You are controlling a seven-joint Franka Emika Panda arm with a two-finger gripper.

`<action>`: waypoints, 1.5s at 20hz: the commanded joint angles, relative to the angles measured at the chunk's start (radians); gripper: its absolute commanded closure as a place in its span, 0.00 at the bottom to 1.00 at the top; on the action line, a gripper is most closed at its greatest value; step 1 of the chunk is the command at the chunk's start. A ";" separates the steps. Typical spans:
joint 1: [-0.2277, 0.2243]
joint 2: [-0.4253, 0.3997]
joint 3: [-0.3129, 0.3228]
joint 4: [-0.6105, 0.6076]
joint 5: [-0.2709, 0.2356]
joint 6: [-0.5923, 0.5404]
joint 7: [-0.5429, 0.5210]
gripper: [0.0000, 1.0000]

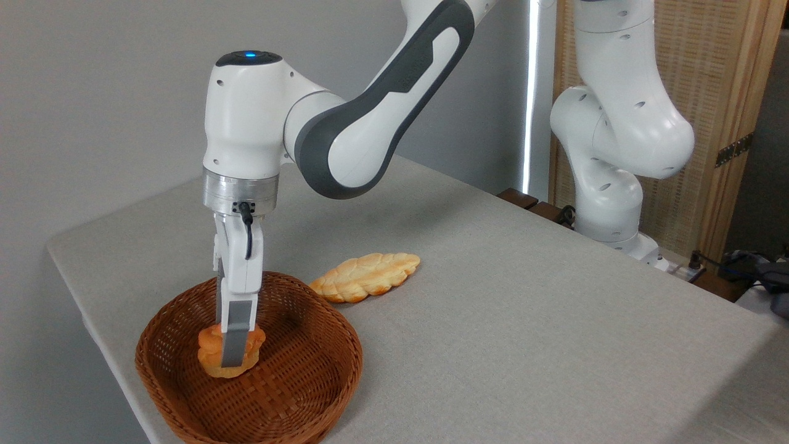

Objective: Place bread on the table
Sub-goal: 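Close the gripper on the orange bun inside the basket, then lift the orange bun out of the basket and carry it beside the golden pastry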

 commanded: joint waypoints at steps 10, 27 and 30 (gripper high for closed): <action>0.004 0.001 -0.001 0.000 0.017 0.019 0.012 0.57; 0.016 -0.184 0.016 0.000 -0.047 -0.263 0.010 0.63; 0.048 -0.271 0.021 0.000 -0.095 -0.392 0.013 0.63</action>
